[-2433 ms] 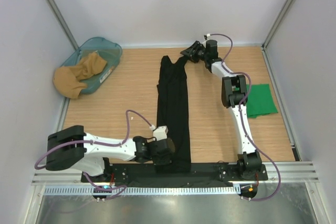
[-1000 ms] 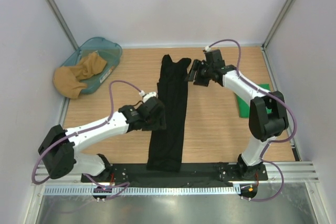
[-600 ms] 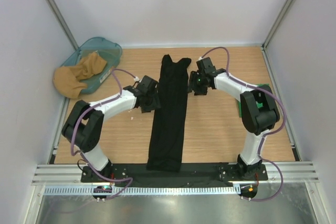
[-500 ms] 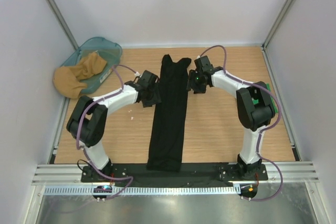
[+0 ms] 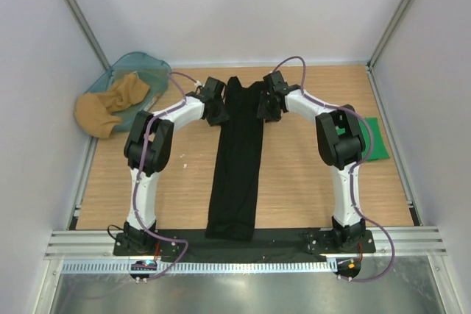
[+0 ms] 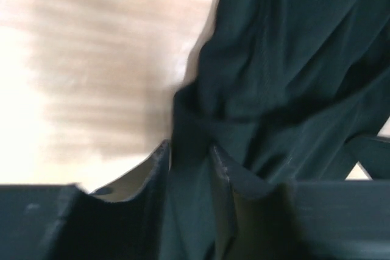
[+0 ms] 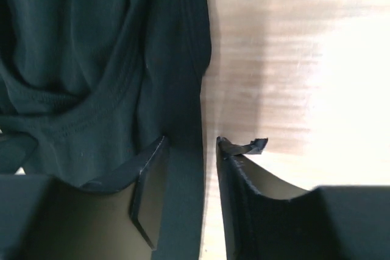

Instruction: Fold and stack the tank tops

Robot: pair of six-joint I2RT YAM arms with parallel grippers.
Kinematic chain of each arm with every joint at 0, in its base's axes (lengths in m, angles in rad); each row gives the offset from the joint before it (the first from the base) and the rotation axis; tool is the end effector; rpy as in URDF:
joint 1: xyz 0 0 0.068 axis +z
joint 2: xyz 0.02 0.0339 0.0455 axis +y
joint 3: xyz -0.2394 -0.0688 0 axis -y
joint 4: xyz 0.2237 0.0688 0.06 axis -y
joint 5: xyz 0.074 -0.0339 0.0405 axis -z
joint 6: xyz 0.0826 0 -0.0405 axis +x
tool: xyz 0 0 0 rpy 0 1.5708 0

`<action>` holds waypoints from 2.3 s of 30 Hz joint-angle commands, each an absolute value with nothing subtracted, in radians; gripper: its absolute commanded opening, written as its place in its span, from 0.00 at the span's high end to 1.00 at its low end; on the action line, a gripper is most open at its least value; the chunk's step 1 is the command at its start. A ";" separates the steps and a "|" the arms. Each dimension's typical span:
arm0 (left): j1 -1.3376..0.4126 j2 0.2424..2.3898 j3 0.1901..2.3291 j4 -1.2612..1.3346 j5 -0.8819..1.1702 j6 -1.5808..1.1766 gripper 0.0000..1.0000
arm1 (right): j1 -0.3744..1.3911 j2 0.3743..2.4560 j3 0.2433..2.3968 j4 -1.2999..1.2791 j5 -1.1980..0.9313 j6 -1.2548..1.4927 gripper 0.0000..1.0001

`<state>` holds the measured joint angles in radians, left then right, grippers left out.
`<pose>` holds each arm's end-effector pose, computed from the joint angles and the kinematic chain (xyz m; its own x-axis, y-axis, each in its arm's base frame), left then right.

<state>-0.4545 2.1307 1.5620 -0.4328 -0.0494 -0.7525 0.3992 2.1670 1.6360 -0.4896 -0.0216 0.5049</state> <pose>0.4082 -0.1949 0.1146 -0.8358 -0.3514 -0.4219 -0.2146 0.9163 -0.3381 0.4227 0.1803 0.1166 -0.8804 0.1535 -0.4487 0.0307 0.9626 0.2690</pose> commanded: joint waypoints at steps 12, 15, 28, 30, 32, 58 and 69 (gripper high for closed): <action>-0.414 2.382 1.870 -0.457 -0.093 -0.808 1.00 | 0.376 2.396 2.029 -0.604 0.025 0.480 0.99; -0.402 2.425 1.940 -0.446 -0.104 -0.848 0.99 | 0.359 2.463 2.193 -0.640 0.014 0.492 0.98; -0.380 1.968 1.587 -0.397 -0.141 -0.779 0.37 | 0.365 2.076 1.771 -0.523 -0.041 0.486 0.48; -0.408 1.867 1.426 -0.382 -0.155 -0.776 0.38 | 0.394 1.929 1.575 -0.474 -0.044 0.482 0.50; -0.448 1.725 1.323 -0.373 -0.167 -0.782 0.38 | 0.428 1.792 1.400 -0.454 -0.049 0.485 0.52; -0.999 0.968 0.442 -0.466 -0.278 -1.149 0.39 | 1.023 1.155 0.584 -0.362 0.103 0.894 0.50; -0.999 1.040 0.479 -0.431 -0.291 -1.114 0.39 | 1.068 1.319 0.632 -0.293 0.124 0.900 0.53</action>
